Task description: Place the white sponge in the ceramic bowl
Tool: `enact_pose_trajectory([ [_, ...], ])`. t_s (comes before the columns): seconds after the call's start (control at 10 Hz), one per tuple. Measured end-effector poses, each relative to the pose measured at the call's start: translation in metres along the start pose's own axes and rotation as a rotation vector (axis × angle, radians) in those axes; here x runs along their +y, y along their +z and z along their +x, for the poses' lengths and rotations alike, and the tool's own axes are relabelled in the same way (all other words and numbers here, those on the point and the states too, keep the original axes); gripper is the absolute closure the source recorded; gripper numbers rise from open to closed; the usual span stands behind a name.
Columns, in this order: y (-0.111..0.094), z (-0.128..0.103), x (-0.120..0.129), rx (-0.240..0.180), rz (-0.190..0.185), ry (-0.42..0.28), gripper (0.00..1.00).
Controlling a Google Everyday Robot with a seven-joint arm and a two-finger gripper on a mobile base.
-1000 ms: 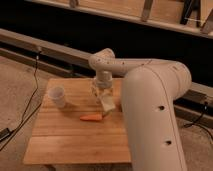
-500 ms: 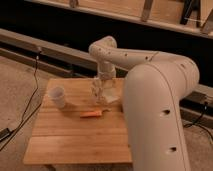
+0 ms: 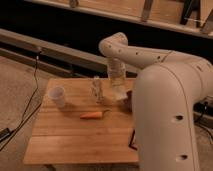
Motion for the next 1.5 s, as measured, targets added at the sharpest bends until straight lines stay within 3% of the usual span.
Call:
enact_pose_trajectory([
  [0.3,0.002,0.008,-0.027,0.001,0.006,0.055,1.00],
  [1.0,0.029,0.026,-0.085,0.020,0.015,0.172,1.00],
  [1.5,0.055,0.030,-0.106,0.064,0.031,0.193,1.00],
])
